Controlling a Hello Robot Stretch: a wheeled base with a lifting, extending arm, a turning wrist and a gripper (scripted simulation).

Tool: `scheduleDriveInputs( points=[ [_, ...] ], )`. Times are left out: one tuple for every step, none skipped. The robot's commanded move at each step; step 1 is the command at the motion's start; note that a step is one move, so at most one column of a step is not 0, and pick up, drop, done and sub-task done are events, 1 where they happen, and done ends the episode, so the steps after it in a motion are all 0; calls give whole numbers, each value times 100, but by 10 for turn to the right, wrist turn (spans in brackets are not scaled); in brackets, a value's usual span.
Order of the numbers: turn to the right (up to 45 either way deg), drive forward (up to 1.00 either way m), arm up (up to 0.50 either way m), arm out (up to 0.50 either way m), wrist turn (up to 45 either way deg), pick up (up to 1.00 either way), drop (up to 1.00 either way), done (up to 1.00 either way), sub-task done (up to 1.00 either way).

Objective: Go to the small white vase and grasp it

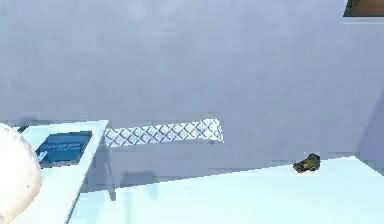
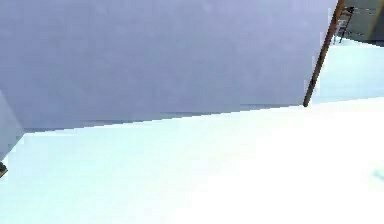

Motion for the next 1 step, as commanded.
scheduleDriveInputs(
  points=[
    [390, 0, 0, 0, 0, 0, 0, 0, 0]
  ],
)
